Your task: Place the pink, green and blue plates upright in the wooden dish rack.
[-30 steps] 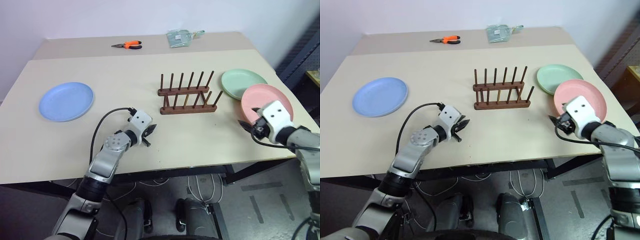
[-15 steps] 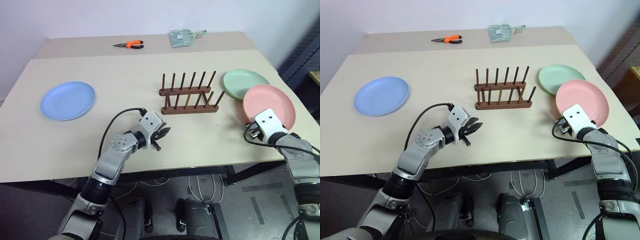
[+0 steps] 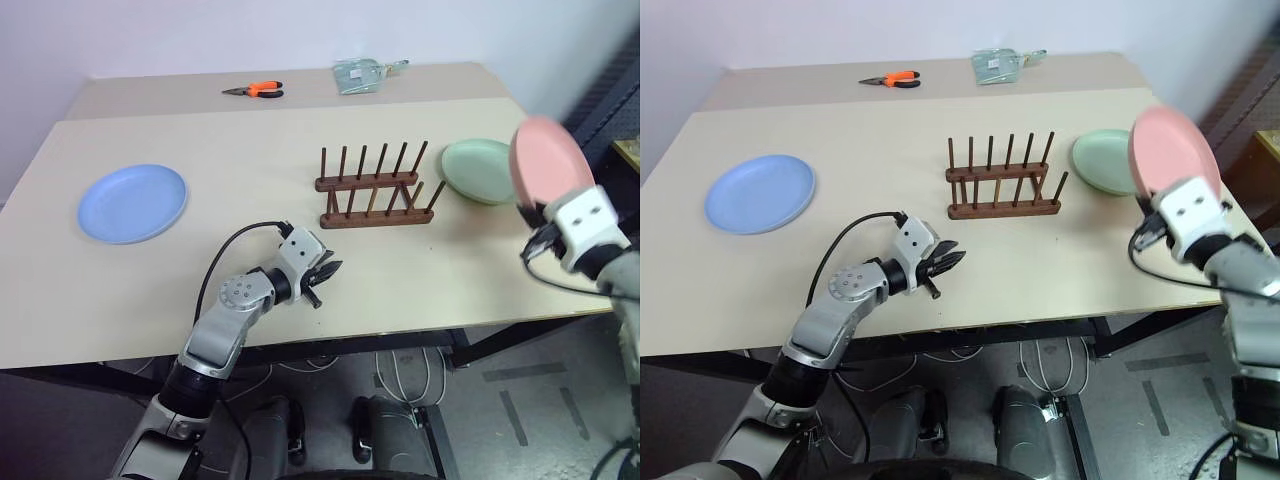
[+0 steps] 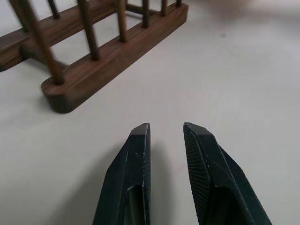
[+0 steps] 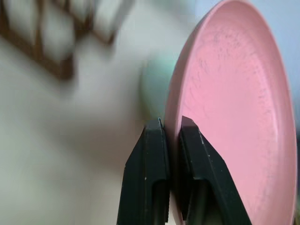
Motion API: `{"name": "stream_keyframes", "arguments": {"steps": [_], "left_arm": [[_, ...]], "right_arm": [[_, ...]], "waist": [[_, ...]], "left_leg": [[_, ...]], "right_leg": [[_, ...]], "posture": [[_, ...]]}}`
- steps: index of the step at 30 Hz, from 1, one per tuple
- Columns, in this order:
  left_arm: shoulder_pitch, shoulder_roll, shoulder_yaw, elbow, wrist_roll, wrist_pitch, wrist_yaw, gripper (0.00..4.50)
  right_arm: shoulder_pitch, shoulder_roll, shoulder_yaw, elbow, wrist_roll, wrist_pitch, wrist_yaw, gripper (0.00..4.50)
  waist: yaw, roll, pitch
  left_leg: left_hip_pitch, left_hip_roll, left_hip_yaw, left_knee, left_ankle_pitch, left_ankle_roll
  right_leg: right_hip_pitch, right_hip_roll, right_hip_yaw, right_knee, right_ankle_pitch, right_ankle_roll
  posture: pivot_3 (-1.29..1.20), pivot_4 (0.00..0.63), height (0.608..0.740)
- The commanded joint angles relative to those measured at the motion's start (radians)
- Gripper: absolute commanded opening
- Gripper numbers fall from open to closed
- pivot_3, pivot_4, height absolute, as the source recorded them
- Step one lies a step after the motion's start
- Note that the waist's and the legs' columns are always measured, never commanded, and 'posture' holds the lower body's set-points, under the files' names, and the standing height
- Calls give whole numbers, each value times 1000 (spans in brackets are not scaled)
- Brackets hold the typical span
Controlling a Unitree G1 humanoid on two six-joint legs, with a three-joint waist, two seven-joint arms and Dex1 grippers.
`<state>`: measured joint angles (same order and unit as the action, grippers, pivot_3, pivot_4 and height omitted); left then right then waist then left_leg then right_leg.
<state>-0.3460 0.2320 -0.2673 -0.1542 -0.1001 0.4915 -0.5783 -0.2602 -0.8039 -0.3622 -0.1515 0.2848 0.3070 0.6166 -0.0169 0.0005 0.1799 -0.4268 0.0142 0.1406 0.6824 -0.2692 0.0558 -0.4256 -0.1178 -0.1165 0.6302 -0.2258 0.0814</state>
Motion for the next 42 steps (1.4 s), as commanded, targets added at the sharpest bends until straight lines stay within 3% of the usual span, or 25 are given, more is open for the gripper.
{"name": "stream_keyframes", "arguments": {"steps": [1, 4, 8, 16, 23, 26, 30, 37, 39, 42], "left_arm": [[-20, -14, -10, -18, -13, -18, -7, 1131], [-29, -18, -2, -11, -15, -20, -8, 1131], [-20, -14, 10, -24, -17, -18, -4, 1131], [17, -4, 19, -69, -17, -4, 13, 1131], [12, -5, 17, -71, -16, 1, 16, 1131], [3, -4, 18, -64, -15, -1, 14, 1131], [3, -1, 19, -67, -17, 1, 12, 1131], [17, 2, 23, -79, -19, 5, 16, 1131], [17, 1, 17, -74, -18, 2, 13, 1131], [4, -2, 7, -59, -15, -2, 5, 1131]], "right_arm": [[-171, 37, -46, -156, 386, 267, 24, 59], [-343, 138, -34, -106, 571, 412, -51, 59], [-492, 200, -44, 72, 659, 523, -99, 59], [-555, 162, 0, 316, 564, 510, -45, 59], [-581, 157, -14, 391, 569, 562, -20, 59], [-579, 160, -10, 389, 531, 523, -34, 1035], [-548, 153, -24, 334, 445, 368, -30, 3009], [-463, 74, -202, 416, 407, 227, -91, 3009], [-410, 31, -127, 479, 294, 159, -62, 3009], [-354, -22, 107, 559, 40, -17, 0, 3009]], "waist": [[4, 0, 0], [6, 0, 0], [24, 0, 0], [26, 0, 0], [26, 1, 0], [27, 1, 0], [28, 1, 0], [29, 1, 0], [28, 1, 0], [17, 1, 0]], "left_leg": [[0, 0, 0, 0, 0, 0], [-1, 1, -1, 0, 0, 0], [-2, -1, -1, 1, -2, 3], [-5, -3, 0, 1, -2, 4], [-5, -3, 0, 1, -2, 4], [-5, -3, 0, 1, -2, 4], [-5, -3, 0, 1, -2, 4], [-5, -4, 0, 1, -2, 4], [-5, -3, 0, 1, -2, 4], [-5, -3, 1, 1, -2, 4]], "right_leg": [[0, 0, 0, 0, 0, 0], [0, -1, 0, 0, 0, -1], [0, -3, -1, 0, 0, -1], [-2, -3, -2, -1, 1, 0], [-2, -1, -2, -1, 1, 0], [-2, -1, -2, -1, 1, 0], [-2, -1, -2, -1, 1, 0], [-2, -1, -2, -1, 1, 2], [-2, -1, -2, -1, 1, 1], [-2, -1, -2, -1, 1, 2]], "posture": [[0, 150, 740], [0, 150, 740], [0, 150, 740], [0, 150, 740], [0, 150, 740], [0, 150, 740], [0, 150, 740], [0, 150, 740], [0, 150, 740], [0, 150, 740]]}}
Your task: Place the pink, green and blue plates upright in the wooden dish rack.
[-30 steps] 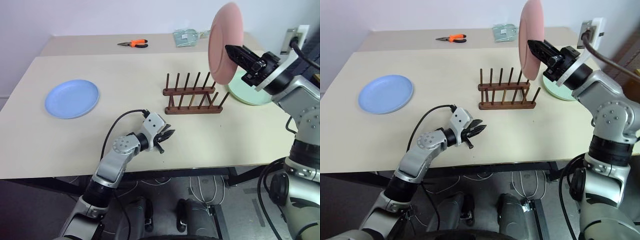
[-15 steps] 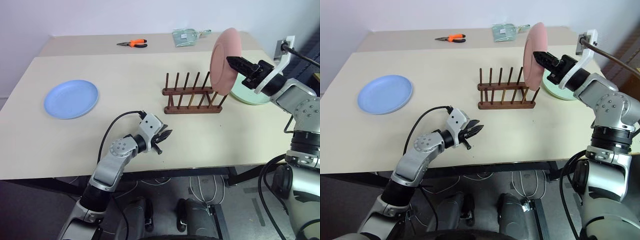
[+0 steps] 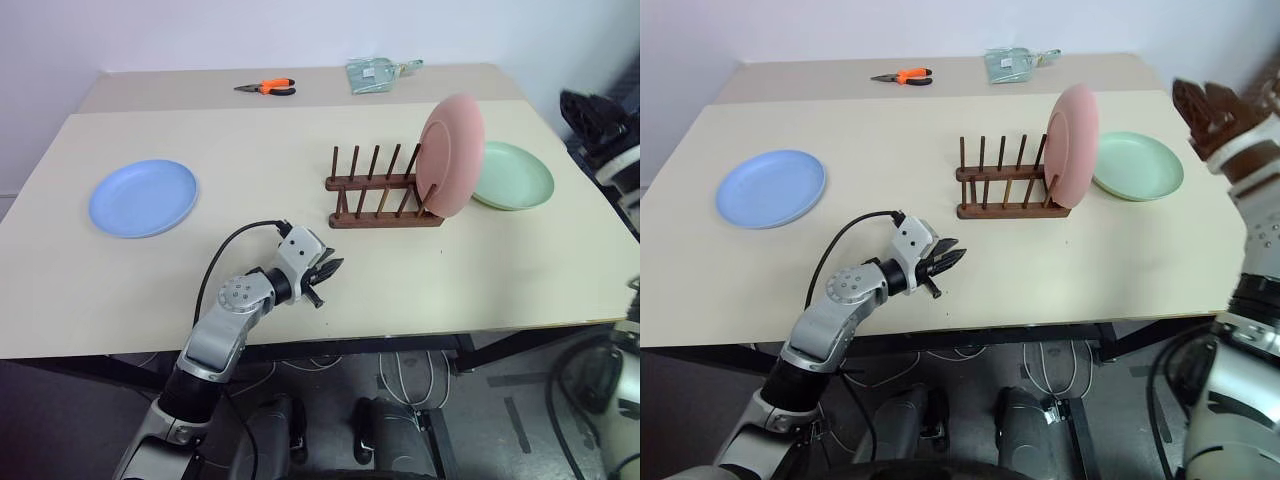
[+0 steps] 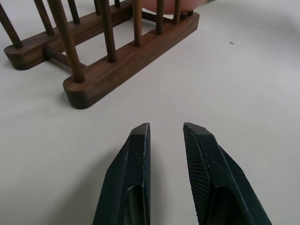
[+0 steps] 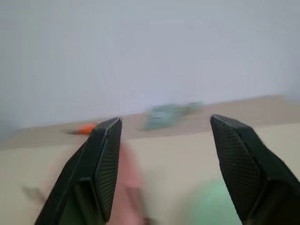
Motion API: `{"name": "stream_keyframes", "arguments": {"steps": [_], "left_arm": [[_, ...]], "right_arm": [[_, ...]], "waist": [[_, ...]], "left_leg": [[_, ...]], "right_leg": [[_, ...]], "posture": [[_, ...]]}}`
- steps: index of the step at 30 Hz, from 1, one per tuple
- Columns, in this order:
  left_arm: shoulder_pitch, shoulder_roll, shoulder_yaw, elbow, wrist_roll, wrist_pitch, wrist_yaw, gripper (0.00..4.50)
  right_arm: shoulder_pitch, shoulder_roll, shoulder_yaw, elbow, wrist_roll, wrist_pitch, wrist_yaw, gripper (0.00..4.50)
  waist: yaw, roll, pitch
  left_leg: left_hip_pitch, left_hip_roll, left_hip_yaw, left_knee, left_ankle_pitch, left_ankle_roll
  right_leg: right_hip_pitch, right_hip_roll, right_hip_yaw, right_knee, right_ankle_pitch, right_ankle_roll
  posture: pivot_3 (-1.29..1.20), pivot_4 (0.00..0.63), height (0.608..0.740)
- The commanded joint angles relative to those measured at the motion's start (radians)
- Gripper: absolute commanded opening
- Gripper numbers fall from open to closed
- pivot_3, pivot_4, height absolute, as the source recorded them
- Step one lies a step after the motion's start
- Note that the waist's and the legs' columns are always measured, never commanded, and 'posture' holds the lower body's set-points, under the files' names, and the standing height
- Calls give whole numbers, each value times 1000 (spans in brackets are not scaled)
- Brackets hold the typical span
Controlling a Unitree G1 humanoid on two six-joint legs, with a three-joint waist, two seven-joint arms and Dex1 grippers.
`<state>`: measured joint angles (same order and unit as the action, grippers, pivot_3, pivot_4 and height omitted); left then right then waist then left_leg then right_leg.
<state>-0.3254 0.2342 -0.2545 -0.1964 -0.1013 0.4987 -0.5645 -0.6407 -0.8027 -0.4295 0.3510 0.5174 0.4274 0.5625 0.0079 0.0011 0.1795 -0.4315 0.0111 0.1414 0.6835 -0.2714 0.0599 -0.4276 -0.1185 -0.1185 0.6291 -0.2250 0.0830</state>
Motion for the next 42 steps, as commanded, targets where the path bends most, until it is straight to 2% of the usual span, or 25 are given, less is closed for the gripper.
{"name": "stream_keyframes", "arguments": {"steps": [1, 6, 9, 16, 19, 23, 30, 33, 36, 37, 39, 42], "left_arm": [[-24, -4, -6, -9, -13, -13, -12, 1131], [-50, -1, -7, 18, -5, -27, -21, 1131], [-52, 0, -3, 13, -9, -24, -22, 1131], [-30, 0, -2, -11, -6, -16, -10, 1131], [-20, 4, 3, -23, -8, -13, -4, 1131], [-13, 8, 6, -29, -9, -11, 3, 1131], [-9, 6, 2, -40, -9, -8, 8, 1131], [-7, 13, 8, -42, -11, -7, 5, 1131], [-3, 24, 9, -43, -13, -7, -2, 1131], [-2, 25, 9, -42, -15, -6, -4, 1131], [-9, 21, 7, -36, -28, -3, -15, 1131], [-17, 15, 10, -38, -53, 1, -33, 1131]], "right_arm": [[14, -29, 242, 116, -269, -201, 65, 3009], [-131, -13, 453, 467, -522, -473, 70, 3009], [-251, 25, 532, 694, -629, -581, 9, 3009], [-366, 83, 574, 935, -732, -631, -60, 3009], [-372, 83, 582, 960, -759, -632, -65, 2176], [-374, 80, 564, 965, -765, -649, -91, 147], [-347, 16, 543, 898, -784, -788, -221, 63], [-321, -31, 462, 779, -701, -846, -199, 63], [-262, -52, 311, 492, -522, -767, -130, 63], [-241, -44, 250, 357, -425, -681, -97, 63], [-202, -13, 140, 15, -102, -394, -6, 63], [-141, -1, 70, -314, 247, -81, 72, 63]], "waist": [[-17, 0, 0], [-30, 5, 2], [-28, 4, 2], [-19, 4, 2], [-22, 4, 2], [-25, 5, 2], [-22, 5, 2], [-24, 5, 2], [-24, 5, 2], [-26, 5, 2], [-24, 6, 2], [-20, 5, 2]], "left_leg": [[1, 0, 1, 0, 0, 0], [3, 0, 3, 0, 1, -1], [3, 0, 4, -1, 1, -1], [3, 0, 4, -1, 1, -2], [4, 1, 4, -1, 1, -2], [4, 1, 4, -1, 1, -2], [5, 1, 3, -1, 1, -2], [5, 0, 3, -1, 1, -2], [5, 1, 3, -1, 1, -2], [5, 1, 3, -2, 1, -2], [5, 2, 3, -2, 2, -3], [5, 3, 1, -1, 1, -3]], "right_leg": [[0, 0, 1, 0, 0, 0], [0, 1, 3, 2, 0, 0], [0, 1, 4, 1, -1, 1], [1, 1, 3, 1, -1, 1], [2, 1, 3, 1, -1, 1], [2, 1, 4, 1, -1, 1], [2, 1, 3, 1, -1, 1], [2, 0, 4, 1, -1, 1], [2, 1, 4, 1, -1, 1], [2, 1, 4, 1, -1, 1], [2, 0, 4, 1, -1, 1], [2, 0, 4, 1, -1, 0]], "posture": [[0, 150, 740], [0, 150, 740], [0, 150, 740], [0, 150, 740], [0, 150, 740], [0, 150, 740], [0, 150, 740], [0, 150, 740], [0, 150, 740], [0, 150, 740], [0, 150, 740], [0, 150, 740]]}}
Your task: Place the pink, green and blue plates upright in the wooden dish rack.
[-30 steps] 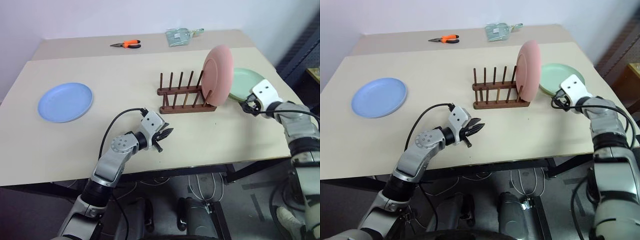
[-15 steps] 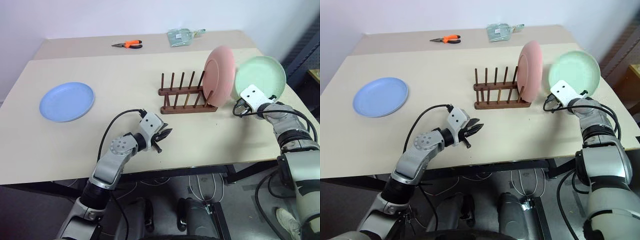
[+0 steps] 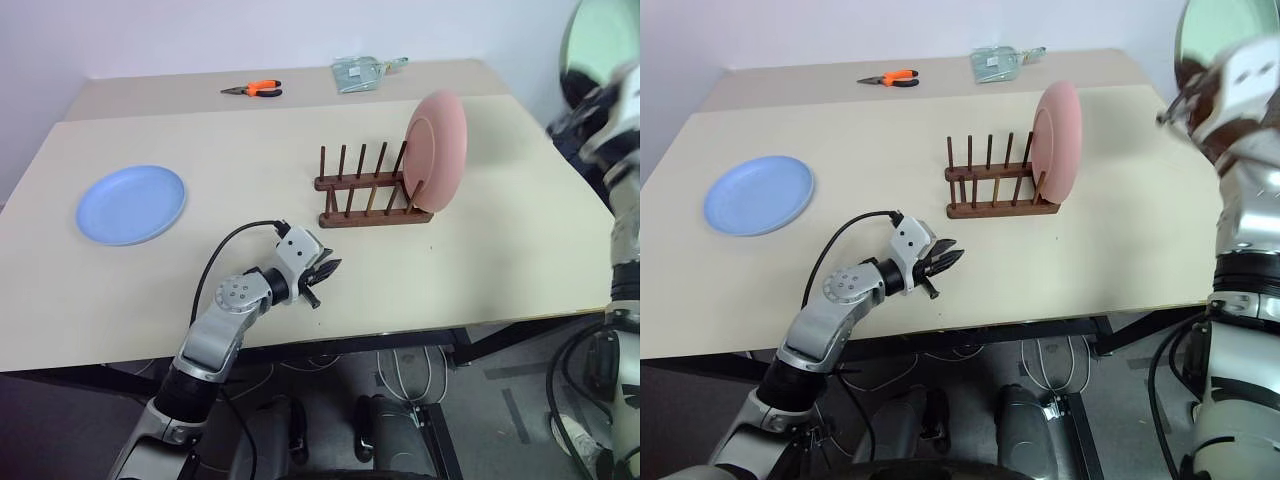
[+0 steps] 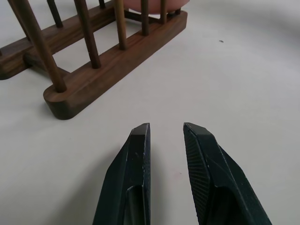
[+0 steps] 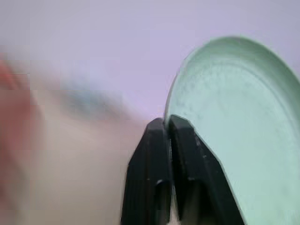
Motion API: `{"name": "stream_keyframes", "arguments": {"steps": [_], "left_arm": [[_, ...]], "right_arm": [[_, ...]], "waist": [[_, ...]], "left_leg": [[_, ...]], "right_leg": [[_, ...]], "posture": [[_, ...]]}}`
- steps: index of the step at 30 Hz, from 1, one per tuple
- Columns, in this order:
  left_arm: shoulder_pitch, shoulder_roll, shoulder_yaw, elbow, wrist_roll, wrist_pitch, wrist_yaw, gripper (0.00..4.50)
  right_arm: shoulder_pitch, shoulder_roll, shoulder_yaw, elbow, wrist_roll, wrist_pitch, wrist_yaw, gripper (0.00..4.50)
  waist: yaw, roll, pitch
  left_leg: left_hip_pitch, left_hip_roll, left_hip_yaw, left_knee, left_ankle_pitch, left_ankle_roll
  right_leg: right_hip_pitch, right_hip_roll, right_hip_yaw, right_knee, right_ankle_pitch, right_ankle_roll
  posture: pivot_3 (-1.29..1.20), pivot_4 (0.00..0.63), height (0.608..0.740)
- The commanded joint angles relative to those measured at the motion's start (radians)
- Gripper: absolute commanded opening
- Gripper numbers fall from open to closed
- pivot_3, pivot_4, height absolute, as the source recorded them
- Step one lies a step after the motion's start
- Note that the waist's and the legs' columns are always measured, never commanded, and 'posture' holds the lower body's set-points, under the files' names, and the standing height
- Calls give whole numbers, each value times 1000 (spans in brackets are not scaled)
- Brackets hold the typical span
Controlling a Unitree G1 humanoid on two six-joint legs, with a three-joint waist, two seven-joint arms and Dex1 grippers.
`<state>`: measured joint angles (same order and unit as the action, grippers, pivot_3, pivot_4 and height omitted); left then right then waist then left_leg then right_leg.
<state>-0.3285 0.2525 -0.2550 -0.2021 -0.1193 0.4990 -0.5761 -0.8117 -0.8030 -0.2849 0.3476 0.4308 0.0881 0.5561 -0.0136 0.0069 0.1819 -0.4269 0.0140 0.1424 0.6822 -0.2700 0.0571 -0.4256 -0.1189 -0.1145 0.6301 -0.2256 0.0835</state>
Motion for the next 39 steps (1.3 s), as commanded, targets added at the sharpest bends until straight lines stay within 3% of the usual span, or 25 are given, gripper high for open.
{"name": "stream_keyframes", "arguments": {"steps": [1, 5, 9, 22, 30, 39], "left_arm": [[-15, -4, 14, -38, -47, 2, -30, 1131], [-19, -1, 24, -43, -66, 8, -35, 1131], [-16, -3, 25, -47, -68, 10, -23, 1131], [17, -3, 38, -106, -86, 39, 12, 1131], [18, 1, 36, -112, -87, 45, 15, 1131], [16, -4, 33, -113, -90, 47, 13, 1131]], "right_arm": [[37, 8, -85, -393, 447, 346, 85, 63], [21, 83, -76, -532, 730, 563, 10, 63], [7, 189, -33, -526, 839, 669, -84, 63], [-96, 302, -46, -138, 796, 800, -217, 63], [-110, 320, -51, -192, 756, 794, -201, 63], [-160, 361, -135, -288, 910, 829, -323, 63]], "waist": [[2, -1, 0], [3, -1, -1], [4, -1, -1], [1, -1, -1], [2, -1, -1], [2, -1, 0]], "left_leg": [[0, 0, -1, 0, 0, 0], [0, 0, -1, 1, -2, 2], [-1, 0, -1, 1, -2, 2], [-3, -2, -1, 1, -2, 3], [-3, -2, 0, 1, -2, 3], [-4, -2, 0, 1, -2, 3]], "right_leg": [[0, 0, 0, 0, 0, 0], [1, -2, -1, -1, 1, -1], [0, -2, -1, -1, 1, -1], [-2, 0, -2, -1, 1, -1], [-2, 0, -3, -1, 1, -1], [-2, 0, -3, -1, 1, -1]], "posture": [[0, 150, 740], [0, 150, 740], [0, 150, 740], [0, 150, 740], [0, 150, 740], [0, 150, 740]]}}
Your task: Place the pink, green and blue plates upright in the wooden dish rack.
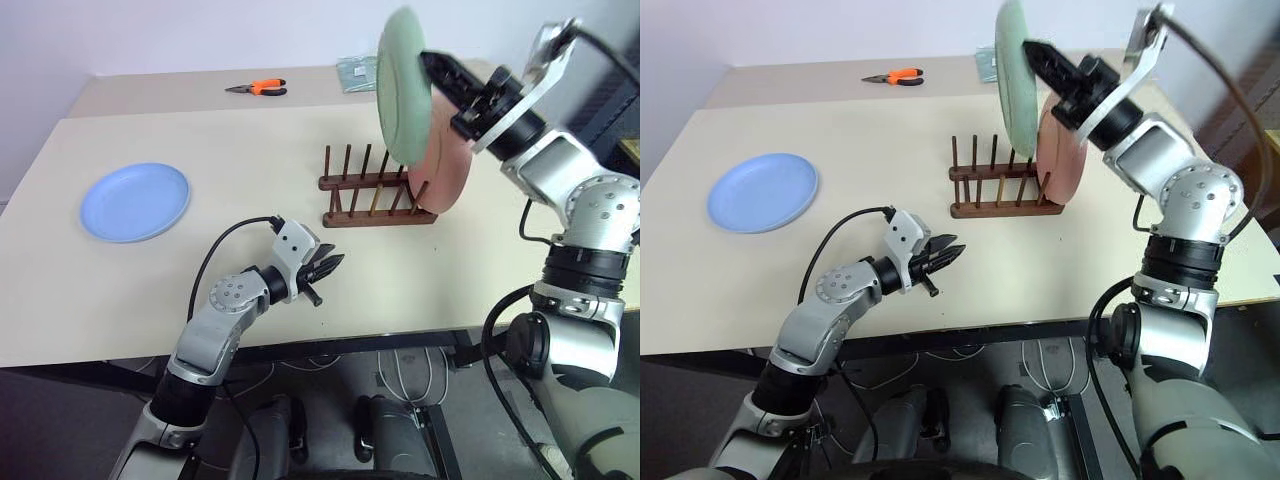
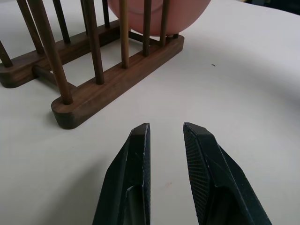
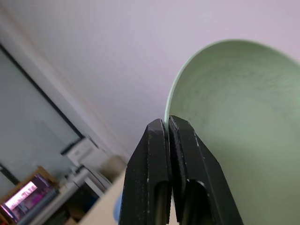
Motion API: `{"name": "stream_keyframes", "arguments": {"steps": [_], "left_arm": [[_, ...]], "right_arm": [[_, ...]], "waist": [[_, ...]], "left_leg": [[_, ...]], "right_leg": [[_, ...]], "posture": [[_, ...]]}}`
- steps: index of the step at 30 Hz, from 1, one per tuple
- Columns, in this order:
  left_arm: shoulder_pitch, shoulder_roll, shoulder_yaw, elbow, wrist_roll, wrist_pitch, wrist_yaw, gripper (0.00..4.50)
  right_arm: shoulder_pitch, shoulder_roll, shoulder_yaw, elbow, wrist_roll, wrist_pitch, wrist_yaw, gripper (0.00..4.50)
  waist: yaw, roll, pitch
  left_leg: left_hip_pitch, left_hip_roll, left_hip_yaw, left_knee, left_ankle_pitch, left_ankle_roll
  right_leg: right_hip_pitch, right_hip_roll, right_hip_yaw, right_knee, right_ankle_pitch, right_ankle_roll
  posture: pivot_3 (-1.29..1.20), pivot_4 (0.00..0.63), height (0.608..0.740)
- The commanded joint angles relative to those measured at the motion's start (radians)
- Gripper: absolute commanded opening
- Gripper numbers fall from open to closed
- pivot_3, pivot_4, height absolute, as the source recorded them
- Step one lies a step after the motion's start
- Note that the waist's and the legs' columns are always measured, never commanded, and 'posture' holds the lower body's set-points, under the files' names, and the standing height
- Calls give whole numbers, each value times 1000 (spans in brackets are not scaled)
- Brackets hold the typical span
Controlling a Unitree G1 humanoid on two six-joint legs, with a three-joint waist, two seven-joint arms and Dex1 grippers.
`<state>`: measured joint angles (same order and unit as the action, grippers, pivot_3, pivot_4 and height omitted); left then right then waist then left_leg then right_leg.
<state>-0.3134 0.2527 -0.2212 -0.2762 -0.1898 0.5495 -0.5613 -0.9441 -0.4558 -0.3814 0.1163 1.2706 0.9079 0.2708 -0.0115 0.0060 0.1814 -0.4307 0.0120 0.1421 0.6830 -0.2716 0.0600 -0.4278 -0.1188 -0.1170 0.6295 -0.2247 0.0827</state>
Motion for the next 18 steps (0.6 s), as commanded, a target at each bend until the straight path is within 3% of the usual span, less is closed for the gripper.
{"name": "stream_keyframes", "arguments": {"steps": [1, 7, 14, 18], "left_arm": [[1, -4, -1, -38, -20, -3, -3, 1131], [-7, -4, -6, -32, -26, -4, -3, 1131], [-3, 0, -2, -35, -29, -5, -4, 1131], [7, -1, 10, -41, -53, 11, -12, 1131]], "right_arm": [[-20, 21, -41, -60, 80, 12, -48, 63], [27, 62, -48, 12, 85, 16, -89, 63], [37, 44, -41, 148, -15, -2, -65, 63], [29, 21, 13, 127, -107, -18, 5, 1279]], "waist": [[0, 0, 0], [0, 0, 0], [-1, 0, 0], [-1, 0, 0]], "left_leg": [[0, 0, 0, 0, 0, 0], [0, 0, 0, 0, 0, 0], [0, 0, 0, 0, 0, 0], [0, 0, 0, 0, 0, 0]], "right_leg": [[0, 0, 0, 0, 0, 0], [0, 0, 0, 0, 0, 0], [0, 0, 0, 0, 0, 0], [0, 0, 0, 0, 0, 0]], "posture": [[0, 150, 740], [0, 150, 740], [0, 150, 740], [0, 150, 740]]}}
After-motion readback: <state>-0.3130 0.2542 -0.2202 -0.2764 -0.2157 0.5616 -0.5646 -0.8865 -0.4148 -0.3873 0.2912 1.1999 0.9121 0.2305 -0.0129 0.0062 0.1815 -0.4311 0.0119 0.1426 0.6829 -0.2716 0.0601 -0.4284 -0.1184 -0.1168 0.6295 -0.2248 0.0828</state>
